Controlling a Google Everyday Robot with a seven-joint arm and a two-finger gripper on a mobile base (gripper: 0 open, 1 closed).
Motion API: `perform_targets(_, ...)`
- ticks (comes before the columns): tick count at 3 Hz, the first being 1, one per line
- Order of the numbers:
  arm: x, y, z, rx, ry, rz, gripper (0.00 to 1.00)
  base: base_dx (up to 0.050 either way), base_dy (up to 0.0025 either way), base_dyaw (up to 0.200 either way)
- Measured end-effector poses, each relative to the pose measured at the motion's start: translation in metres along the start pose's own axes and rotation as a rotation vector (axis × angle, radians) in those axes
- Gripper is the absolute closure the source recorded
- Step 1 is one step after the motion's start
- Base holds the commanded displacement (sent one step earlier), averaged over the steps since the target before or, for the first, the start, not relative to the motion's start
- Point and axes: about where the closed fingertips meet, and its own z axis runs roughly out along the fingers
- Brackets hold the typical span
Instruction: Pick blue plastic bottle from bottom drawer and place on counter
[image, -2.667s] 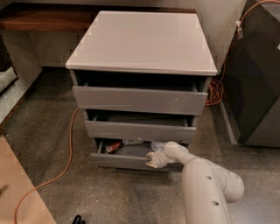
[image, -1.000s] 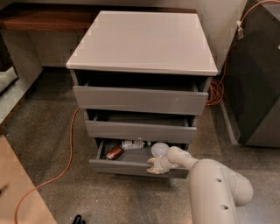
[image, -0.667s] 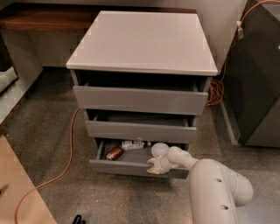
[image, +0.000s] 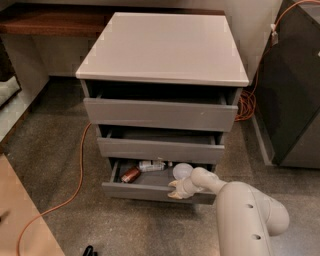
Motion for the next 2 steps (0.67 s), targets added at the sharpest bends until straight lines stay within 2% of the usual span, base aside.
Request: perform_targets(2,0.0038,0.0051,-0.0004,-0.005,0.0,-0.002,0.01,0.0,0.0,0.0)
